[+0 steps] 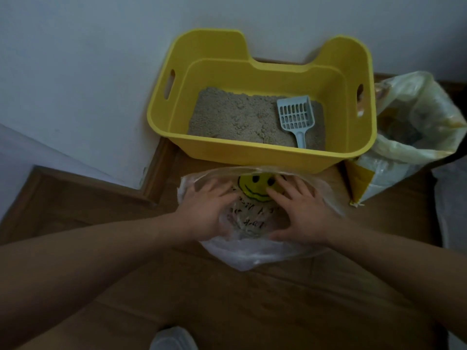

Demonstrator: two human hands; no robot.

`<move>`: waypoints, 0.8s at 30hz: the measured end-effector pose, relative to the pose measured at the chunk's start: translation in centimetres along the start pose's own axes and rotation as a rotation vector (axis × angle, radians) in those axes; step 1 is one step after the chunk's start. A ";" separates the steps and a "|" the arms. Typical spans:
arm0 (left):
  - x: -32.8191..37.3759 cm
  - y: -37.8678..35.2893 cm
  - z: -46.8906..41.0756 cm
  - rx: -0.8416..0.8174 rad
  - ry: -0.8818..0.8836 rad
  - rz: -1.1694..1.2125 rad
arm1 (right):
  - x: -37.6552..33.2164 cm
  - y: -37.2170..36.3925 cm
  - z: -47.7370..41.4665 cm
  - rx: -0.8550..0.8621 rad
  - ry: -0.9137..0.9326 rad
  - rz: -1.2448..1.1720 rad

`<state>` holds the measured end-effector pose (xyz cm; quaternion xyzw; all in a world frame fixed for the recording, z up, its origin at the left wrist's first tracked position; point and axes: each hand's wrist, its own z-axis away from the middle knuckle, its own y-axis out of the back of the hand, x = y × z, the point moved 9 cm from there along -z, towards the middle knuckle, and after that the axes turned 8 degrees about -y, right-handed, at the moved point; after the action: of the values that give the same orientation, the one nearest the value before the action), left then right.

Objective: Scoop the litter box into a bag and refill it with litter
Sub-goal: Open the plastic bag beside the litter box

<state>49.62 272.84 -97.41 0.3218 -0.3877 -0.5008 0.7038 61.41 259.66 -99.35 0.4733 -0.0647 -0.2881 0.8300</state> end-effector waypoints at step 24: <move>-1.8 3.5 2.4 0.242 0.107 0.078 | 2.5 1.1 1.9 0.048 0.007 0.004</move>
<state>48.78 275.38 -93.70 0.4153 -0.4193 -0.4048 0.6985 63.26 257.35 -97.81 0.4937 -0.0695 -0.2833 0.8192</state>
